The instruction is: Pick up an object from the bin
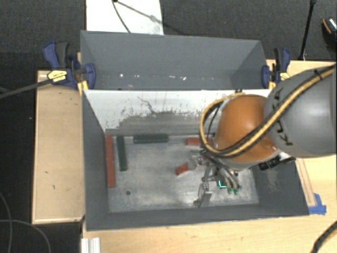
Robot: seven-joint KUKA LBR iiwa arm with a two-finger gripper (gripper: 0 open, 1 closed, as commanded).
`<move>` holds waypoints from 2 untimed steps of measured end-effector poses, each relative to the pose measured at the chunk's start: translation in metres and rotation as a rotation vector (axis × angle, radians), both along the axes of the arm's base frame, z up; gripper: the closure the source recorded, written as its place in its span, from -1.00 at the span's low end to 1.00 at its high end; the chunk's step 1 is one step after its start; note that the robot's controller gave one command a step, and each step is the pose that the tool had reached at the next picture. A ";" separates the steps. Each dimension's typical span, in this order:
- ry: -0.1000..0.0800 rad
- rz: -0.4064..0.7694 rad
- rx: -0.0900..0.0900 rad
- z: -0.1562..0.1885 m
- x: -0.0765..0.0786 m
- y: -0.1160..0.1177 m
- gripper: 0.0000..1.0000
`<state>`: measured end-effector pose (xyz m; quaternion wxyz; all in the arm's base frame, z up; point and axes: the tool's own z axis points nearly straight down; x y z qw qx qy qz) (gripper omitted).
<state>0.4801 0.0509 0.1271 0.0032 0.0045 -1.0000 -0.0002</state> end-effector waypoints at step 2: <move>-0.012 0.742 0.002 -0.056 0.114 -0.002 -1.00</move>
Offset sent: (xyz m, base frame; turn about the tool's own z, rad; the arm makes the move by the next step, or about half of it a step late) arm 0.0668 -0.0065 -0.0571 -0.0077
